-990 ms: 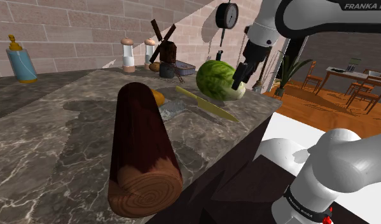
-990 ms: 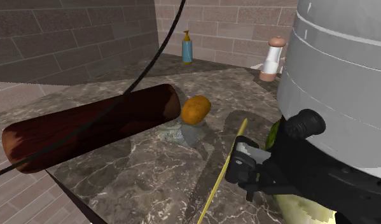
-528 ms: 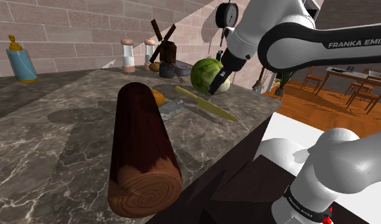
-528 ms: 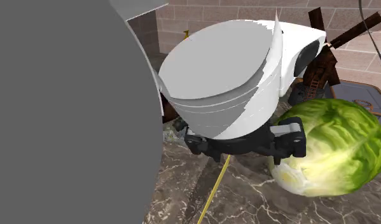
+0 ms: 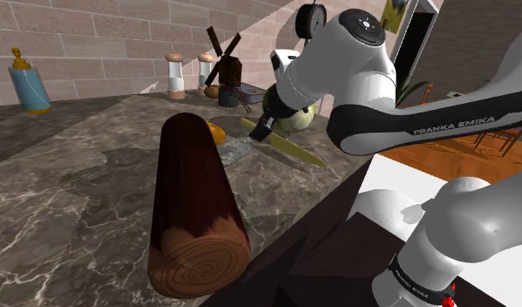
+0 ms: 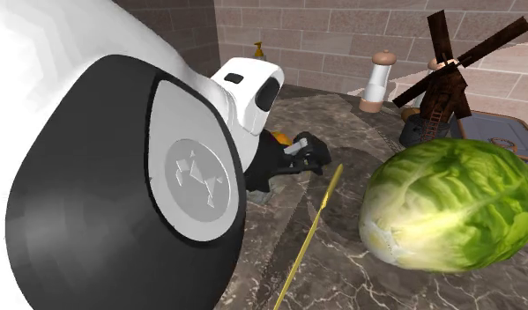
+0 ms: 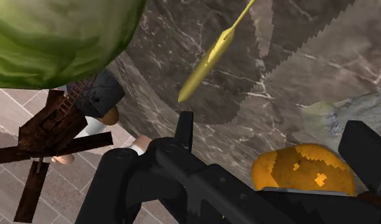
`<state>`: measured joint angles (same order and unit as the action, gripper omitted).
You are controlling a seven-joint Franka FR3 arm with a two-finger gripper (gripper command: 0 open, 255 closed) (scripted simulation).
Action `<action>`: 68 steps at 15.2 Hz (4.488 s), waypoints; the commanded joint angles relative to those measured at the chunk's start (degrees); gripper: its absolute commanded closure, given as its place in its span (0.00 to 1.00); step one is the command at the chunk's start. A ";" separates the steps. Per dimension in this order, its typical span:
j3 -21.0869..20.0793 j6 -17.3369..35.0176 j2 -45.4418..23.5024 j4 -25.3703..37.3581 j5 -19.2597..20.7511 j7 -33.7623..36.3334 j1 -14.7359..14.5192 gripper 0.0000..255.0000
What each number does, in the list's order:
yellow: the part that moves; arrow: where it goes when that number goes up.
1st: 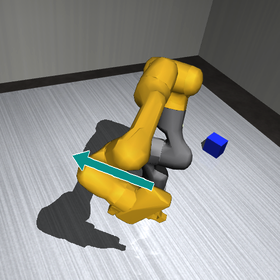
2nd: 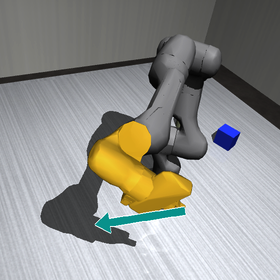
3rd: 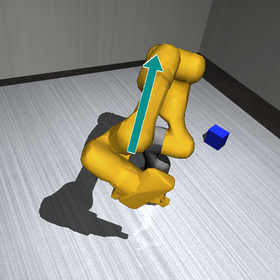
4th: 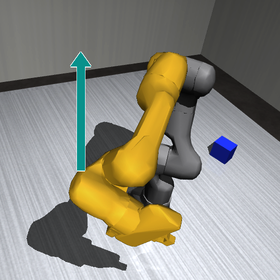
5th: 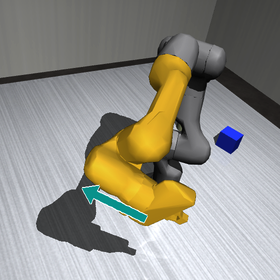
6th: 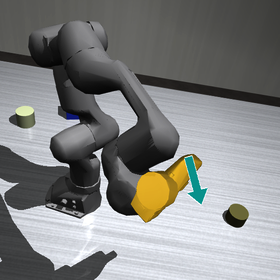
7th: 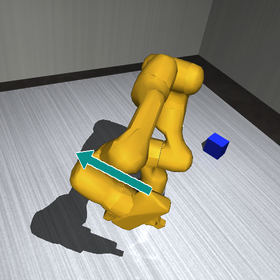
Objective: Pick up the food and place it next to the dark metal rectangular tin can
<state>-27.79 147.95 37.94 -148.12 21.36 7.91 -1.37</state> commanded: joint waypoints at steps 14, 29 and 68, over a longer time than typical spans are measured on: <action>-37.64 28.28 1.29 5.83 24.32 22.48 38.68 0.00; -41.10 29.53 1.27 7.54 24.45 23.27 43.15 1.00; -5.86 22.70 -10.59 11.99 18.33 -6.02 20.14 1.00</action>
<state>-34.69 169.37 28.14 -136.10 39.21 2.78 18.19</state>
